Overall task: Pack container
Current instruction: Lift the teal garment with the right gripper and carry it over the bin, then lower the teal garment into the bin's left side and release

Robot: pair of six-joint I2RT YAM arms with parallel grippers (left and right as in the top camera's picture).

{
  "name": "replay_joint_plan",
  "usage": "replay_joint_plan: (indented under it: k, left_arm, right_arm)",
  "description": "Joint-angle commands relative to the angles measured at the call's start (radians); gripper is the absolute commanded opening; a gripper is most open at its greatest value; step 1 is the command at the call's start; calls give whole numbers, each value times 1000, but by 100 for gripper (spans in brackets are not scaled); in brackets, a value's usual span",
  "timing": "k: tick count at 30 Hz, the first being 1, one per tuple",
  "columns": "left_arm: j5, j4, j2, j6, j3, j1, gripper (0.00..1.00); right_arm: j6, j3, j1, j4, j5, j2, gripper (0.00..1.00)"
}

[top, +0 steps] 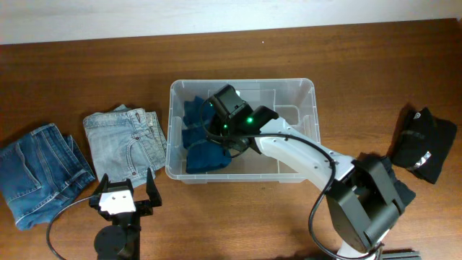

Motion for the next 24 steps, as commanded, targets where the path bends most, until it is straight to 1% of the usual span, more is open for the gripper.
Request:
replay_joint_plan:
  k: [1,3,4,5,7,9,10,12,13,16,18,21,24]
  left_arm:
    - [3,4,-8,19,-10,4,99]
    - [3,4,-8,19,-10,4,99]
    - [3,4,-8,19,-10,4,99]
    - [3,4,-8,19,-10,4,99]
    - [3,4,-8,19,-10,4,99]
    - [3,4,-8,19,-10,4,99]
    - [4,4,-8,19,-10,4,99]
    - [4,4,-8,19,-10,4,99]
    - [4,4,-8,19,-10,4,99]
    - [3,4,-8,19,-10,4,99]
    - [3,4,-8,19,-10,4,99]
    - [3,4,-8,19,-10,4,99]
    - [3,4,-8,19,-10,4,99]
  right_arm:
    - [0,-1,14,13,-23,14,11]
    - [-17,-1,14,12,-29,24,20]
    - [-26,-2,14,7,-28,27,29]
    - [-47,-3,14,5,-28,28,35]
    - [-96,-2,14,3,-29,29,42]
    - [-142,-2,14,3,-29,28,54]
    - [-171,-2,14,3,-29,28,64]
    - [-238,-2,14,3,-29,28,72]
    - [-346,-2,14,3,-34,28,77]
    - [-482,-2,12,3,-88,26,83]
    - [-541,1,11,4,-112,19,87]
    - [-628,5,11,3,-114,-17,96]
    - [-677,5,3,-2,-114,-52,100]
